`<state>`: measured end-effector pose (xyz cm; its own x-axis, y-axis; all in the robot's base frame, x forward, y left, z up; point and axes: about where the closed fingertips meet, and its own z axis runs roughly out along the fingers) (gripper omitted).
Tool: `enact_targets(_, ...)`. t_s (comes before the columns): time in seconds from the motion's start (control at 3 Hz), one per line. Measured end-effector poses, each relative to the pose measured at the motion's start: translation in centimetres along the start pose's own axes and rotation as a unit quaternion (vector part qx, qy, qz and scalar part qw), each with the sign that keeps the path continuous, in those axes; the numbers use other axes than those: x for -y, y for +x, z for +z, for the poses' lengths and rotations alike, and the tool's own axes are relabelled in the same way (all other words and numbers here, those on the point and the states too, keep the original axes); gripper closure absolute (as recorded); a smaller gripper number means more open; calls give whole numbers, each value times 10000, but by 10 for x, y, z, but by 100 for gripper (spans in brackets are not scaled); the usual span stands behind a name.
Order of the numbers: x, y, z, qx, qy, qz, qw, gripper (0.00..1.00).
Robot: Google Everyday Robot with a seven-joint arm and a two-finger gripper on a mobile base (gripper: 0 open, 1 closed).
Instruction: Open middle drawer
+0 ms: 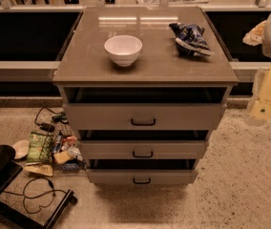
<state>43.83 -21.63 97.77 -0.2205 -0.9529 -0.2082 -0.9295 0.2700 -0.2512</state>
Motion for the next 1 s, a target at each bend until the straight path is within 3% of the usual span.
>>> enact_targets(0.33, 0, 0, 0, 0, 0, 0, 10000, 0)
enact_targets(1.0, -29, 24, 81, -51, 232, 105, 9997, 0)
